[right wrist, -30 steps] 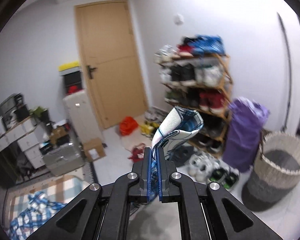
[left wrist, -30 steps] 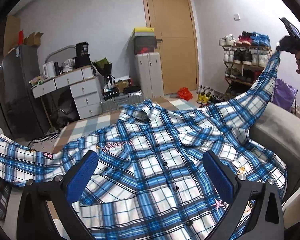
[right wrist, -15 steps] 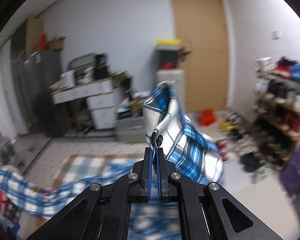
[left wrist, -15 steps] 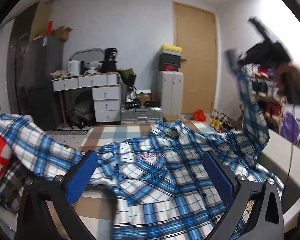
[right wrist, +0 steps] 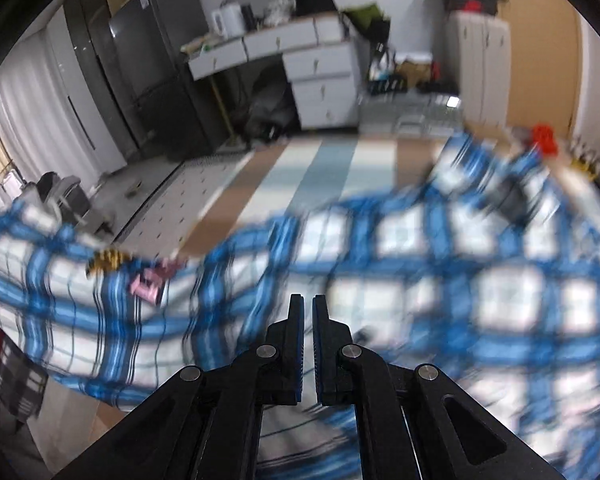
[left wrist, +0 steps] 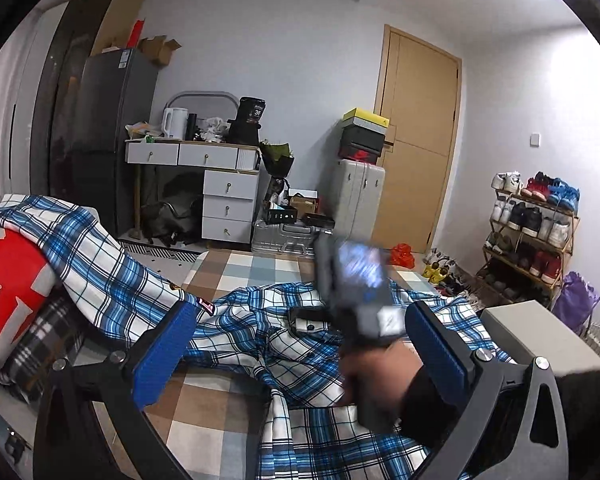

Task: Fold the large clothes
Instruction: 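Lift the sleeve with the right gripper and swing it across the shirt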

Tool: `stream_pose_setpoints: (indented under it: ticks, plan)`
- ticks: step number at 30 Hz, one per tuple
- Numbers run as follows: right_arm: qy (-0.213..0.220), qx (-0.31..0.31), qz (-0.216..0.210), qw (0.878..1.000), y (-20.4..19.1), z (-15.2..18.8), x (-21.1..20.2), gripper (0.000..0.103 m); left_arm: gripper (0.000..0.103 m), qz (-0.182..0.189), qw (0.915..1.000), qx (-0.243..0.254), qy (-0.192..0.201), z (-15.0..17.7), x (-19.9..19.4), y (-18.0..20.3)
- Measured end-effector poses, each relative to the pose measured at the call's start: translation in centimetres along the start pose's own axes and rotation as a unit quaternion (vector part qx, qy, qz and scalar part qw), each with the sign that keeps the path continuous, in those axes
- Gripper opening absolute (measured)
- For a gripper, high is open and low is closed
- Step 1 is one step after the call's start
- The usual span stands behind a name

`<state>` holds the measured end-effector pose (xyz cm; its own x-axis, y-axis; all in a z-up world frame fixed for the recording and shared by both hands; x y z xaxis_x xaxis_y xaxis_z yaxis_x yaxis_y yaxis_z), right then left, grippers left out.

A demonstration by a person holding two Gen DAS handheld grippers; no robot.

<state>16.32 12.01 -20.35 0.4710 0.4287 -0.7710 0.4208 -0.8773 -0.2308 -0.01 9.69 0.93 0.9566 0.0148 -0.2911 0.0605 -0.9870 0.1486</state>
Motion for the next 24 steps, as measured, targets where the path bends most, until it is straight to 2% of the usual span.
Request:
stream_pose_setpoints:
  ticks: [3,6,8,13,18,19,22,23,24]
  plan:
    - [-0.029,0.008,-0.019,0.999,-0.5,1.9,0.9,0.005,0.102,0.0,1.0,-0.004,0.004,-0.1,-0.4,-0.3]
    - [-0.074,0.044,-0.086,0.993,0.1,3.5,0.7,0.005,0.102,0.004,0.9999,-0.013,0.001,-0.1,-0.3,-0.5]
    - [-0.08,0.087,-0.134,0.984,1.6,4.0,-1.1,0.005,0.102,0.002,0.9999,-0.014,-0.002,0.1,-0.1,-0.6]
    - [-0.044,0.173,-0.178,0.968,7.0,4.8,-8.2,0.006,0.102,-0.009,0.9999,-0.002,-0.004,0.4,0.1,-0.3]
    - [0.019,0.208,-0.207,0.956,9.3,6.1,-16.0,0.009,0.102,-0.05,0.9984,0.0,-0.024,1.1,1.0,-0.6]
    - [0.04,0.205,-0.206,0.956,9.6,6.5,-17.4,0.017,0.102,-0.055,0.998,-0.001,-0.031,1.2,1.3,-0.8]
    - [0.106,0.204,-0.2,0.952,10.0,8.3,-20.3,0.103,0.102,-0.086,0.9954,0.006,-0.043,1.6,1.7,-1.5]
    - [0.141,0.205,-0.204,0.947,10.3,8.9,-21.3,0.103,0.102,-0.099,0.9941,0.006,-0.046,1.7,1.6,-1.7]
    - [0.156,0.199,-0.214,0.944,10.3,9.1,-21.9,0.103,0.102,-0.109,0.9928,0.004,-0.051,1.6,1.5,-2.1]
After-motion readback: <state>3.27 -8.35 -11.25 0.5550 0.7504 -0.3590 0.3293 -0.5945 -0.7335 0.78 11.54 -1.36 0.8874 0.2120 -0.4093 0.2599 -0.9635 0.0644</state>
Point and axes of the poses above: each gripper's, at about its wrist camera, not at the fingertips, and x roughly the way its jaws point, y to its right, z to its underside, the point moved 4 cm from there along x, roughly the way its jaws point, and after that the axes turned 2 degrees about x, right-handed, at the moved point
